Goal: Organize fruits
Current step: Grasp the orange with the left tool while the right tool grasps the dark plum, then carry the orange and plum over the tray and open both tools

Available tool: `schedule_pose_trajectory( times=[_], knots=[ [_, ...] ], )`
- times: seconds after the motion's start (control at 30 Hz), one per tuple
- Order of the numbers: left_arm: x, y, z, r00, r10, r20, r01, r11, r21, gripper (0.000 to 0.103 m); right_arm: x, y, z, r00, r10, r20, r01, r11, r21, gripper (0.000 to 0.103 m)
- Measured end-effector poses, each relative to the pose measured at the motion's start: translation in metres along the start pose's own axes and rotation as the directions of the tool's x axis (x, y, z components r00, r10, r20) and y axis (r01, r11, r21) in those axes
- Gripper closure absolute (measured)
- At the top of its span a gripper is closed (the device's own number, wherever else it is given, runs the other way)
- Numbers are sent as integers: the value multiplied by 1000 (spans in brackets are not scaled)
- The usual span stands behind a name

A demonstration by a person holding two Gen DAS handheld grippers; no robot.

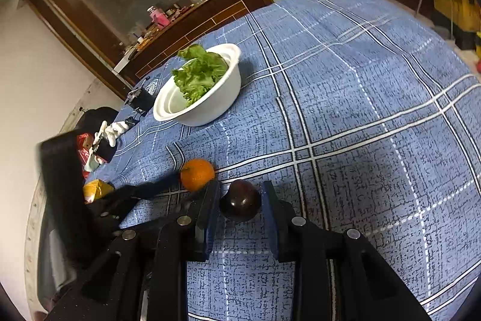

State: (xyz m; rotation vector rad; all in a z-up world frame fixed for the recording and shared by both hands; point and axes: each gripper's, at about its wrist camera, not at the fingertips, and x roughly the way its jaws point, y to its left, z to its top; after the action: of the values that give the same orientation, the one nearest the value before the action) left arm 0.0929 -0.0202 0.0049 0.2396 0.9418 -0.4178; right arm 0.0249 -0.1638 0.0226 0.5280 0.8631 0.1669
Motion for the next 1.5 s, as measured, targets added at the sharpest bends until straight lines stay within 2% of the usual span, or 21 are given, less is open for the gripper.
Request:
schedule_pose_trajectory(
  times=[0.13, 0.23, 0.33, 0.47, 0.53, 0.6, 0.67, 0.77, 0.87, 0.97, 1.1, 1.27, 1.3, 1.37, 1.5],
  knots=[
    [-16, 7, -6, 1000, 4, 15, -3, 999, -35, 68, -1, 3, -2, 1000, 10, 7, -10, 1000, -21, 71],
    [-43, 21, -16, 999, -12, 45, 17, 995, -96, 68, -3, 3, -2, 1000, 20, 18, -20, 999, -25, 72],
    [-87, 50, -41, 996, -37, 84, 52, 980, -193, 68, -5, 6, -4, 999, 24, 31, -23, 999, -35, 72],
    [-142, 93, -79, 991, -13, 135, 55, 950, -307, 68, -6, 16, -10, 999, 31, 33, -29, 998, -58, 72],
    [-168, 122, -103, 989, 17, 149, 40, 927, -372, 68, -5, 26, -15, 999, 30, 27, -28, 997, -72, 72],
    [-193, 153, -130, 984, 76, 158, 0, 901, -434, 68, -2, 44, -23, 999, 50, 3, -49, 995, -92, 72],
    [-210, 177, -150, 978, 140, 155, -49, 876, -479, 68, 0, 66, -34, 996, 89, -25, -91, 990, -104, 71],
    [-228, 216, -185, 961, 248, 122, -143, 825, -547, 67, 5, 111, -51, 988, 136, -72, -147, 976, -162, 71],
    [-234, 240, -211, 938, 336, 81, -230, 781, -580, 67, 12, 168, -64, 975, 181, -125, -207, 949, -236, 71],
    [-235, 268, -234, 946, 320, 61, -210, 741, -638, 67, 23, 216, -76, 962, 212, -174, -256, 923, -289, 71],
    [-226, 287, -241, 958, 282, 46, -184, 731, -657, 67, 48, 278, -97, 947, 210, -244, -289, 888, -359, 70],
    [-214, 298, -244, 964, 259, 57, -153, 717, -680, 66, 84, 330, -121, 949, 150, -278, -265, 856, -444, 70],
    [-214, 299, -247, 964, 261, 57, -153, 714, -683, 64, 91, 336, -124, 952, 136, -276, -254, 853, -455, 70],
    [-215, 300, -247, 963, 262, 65, -146, 710, -689, 46, 103, 343, -127, 958, 110, -266, -229, 852, -471, 70],
    [-229, 298, -249, 950, 293, 104, -147, 717, -682, 34, 123, 346, -128, 959, 78, -274, -206, 856, -475, 70]
  ],
)
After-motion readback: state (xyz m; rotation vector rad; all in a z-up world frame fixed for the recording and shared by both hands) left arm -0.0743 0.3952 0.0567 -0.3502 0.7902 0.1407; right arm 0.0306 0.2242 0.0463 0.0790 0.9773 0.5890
